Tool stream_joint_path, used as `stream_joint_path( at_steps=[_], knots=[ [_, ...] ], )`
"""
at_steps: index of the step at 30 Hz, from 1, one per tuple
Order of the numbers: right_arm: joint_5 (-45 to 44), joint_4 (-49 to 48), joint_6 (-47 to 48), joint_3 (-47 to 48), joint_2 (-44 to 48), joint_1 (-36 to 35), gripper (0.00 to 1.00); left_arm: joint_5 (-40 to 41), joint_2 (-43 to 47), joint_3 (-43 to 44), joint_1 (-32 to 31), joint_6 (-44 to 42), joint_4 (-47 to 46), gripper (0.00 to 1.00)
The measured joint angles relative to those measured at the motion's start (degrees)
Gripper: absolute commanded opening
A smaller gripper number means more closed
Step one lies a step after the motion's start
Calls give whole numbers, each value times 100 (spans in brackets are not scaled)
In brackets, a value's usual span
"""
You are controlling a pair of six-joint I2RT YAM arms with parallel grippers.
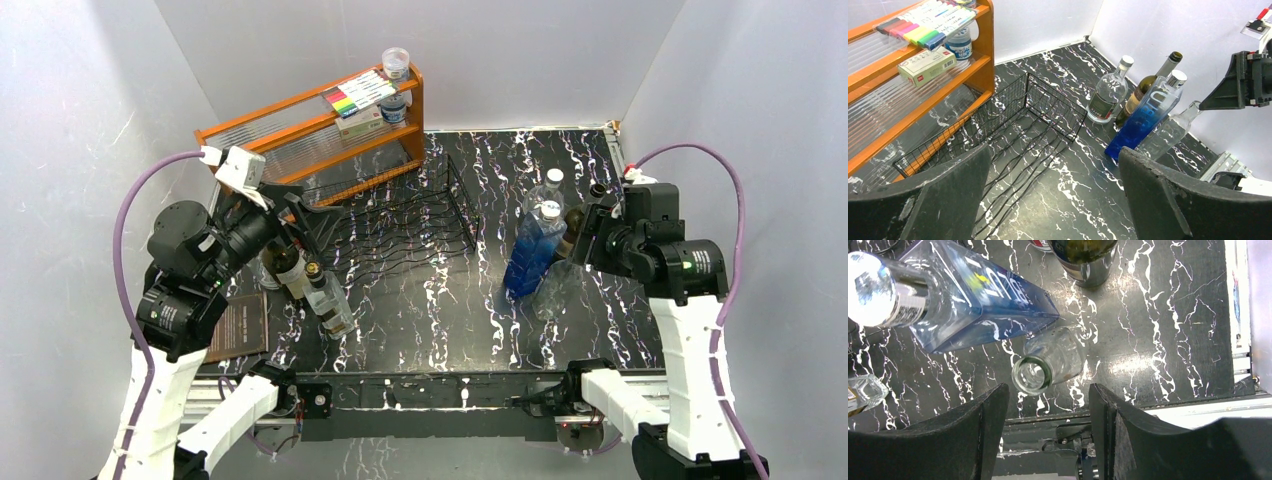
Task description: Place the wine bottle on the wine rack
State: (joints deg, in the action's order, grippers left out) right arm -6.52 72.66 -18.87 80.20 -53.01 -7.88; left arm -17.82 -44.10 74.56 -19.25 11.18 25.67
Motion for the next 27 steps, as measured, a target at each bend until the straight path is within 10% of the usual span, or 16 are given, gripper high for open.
stream_joint_path(
  at_steps=[27],
  knots=[
    [-20,-551,111,-621,-282,-90,49,22,-120,2,0,74,13,98]
  ],
)
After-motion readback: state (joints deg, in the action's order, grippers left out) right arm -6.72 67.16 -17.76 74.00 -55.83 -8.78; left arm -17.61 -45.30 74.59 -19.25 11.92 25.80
